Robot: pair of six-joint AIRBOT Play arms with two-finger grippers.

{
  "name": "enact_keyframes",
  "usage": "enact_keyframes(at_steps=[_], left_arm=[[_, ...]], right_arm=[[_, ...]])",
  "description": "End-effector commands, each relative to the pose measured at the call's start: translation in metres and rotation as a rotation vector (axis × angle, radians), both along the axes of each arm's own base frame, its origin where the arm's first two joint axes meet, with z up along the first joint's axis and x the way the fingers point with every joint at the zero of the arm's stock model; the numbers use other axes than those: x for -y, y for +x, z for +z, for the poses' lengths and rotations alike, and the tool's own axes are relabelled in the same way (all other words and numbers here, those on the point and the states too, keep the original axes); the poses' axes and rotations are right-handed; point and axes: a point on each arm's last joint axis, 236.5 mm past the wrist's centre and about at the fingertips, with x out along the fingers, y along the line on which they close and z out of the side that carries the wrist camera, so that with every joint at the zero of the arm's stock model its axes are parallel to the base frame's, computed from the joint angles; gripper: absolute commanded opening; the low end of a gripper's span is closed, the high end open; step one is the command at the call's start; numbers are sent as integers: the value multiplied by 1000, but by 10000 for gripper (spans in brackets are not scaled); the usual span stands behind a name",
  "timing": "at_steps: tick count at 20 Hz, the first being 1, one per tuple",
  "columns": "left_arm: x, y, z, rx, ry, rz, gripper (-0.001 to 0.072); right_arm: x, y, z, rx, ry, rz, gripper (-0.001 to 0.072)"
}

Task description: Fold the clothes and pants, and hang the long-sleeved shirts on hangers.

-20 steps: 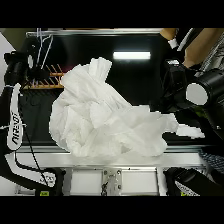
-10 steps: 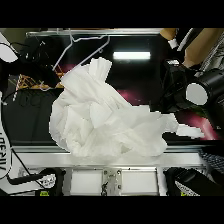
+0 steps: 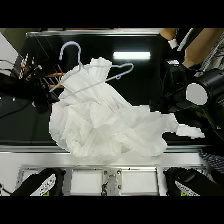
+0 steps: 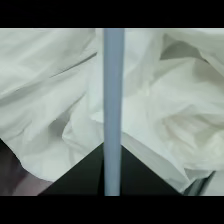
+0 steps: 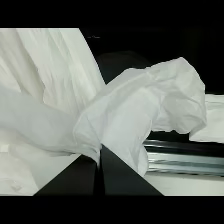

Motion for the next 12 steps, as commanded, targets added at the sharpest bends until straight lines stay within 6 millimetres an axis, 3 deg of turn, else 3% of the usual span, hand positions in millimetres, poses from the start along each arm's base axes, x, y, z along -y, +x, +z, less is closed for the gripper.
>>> enact_keyframes(at_steps=[1, 5, 8, 12], left_arm=[[4, -50, 11, 48, 40, -152, 14], [8, -82, 18, 81, 41, -163, 14], [26, -118, 15, 3, -37, -239, 13], [28, -122, 17, -2, -51, -193, 13]], right_arm=[[0, 0, 0, -1, 0, 0, 16], [0, 0, 0, -1, 0, 0, 17], [0, 0, 0, -1, 0, 0, 16], [0, 0, 0, -1, 0, 0, 16]])
